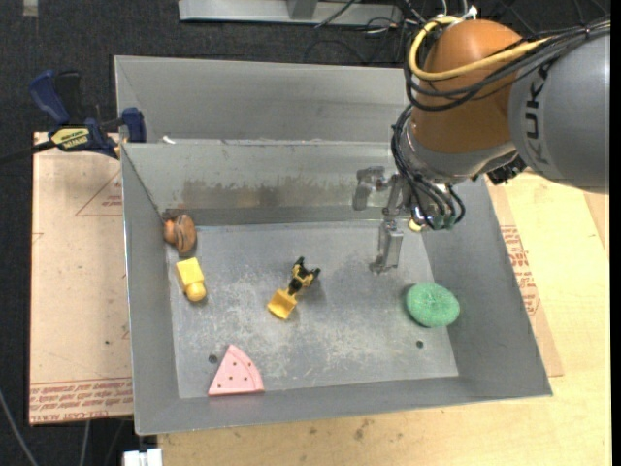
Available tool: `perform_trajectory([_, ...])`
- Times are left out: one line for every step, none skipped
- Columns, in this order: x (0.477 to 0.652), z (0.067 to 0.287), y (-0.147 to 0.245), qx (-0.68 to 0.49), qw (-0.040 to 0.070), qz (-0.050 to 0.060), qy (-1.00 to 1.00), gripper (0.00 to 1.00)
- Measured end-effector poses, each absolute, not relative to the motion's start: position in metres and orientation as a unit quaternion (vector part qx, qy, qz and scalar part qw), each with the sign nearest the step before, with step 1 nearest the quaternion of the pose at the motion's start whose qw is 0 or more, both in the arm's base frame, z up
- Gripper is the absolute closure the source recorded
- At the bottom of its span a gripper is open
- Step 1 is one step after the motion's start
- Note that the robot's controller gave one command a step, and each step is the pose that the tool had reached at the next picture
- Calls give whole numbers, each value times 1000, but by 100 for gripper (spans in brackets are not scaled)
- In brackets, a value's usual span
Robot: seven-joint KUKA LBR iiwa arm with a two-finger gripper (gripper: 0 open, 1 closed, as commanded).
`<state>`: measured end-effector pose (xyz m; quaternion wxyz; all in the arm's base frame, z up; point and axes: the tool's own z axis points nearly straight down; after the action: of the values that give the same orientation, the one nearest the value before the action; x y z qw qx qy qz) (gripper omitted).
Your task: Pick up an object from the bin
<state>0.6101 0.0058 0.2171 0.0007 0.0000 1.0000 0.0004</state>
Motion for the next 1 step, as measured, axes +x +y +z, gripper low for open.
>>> perform_trajectory([616,192,52,11,3,0,1000,0])
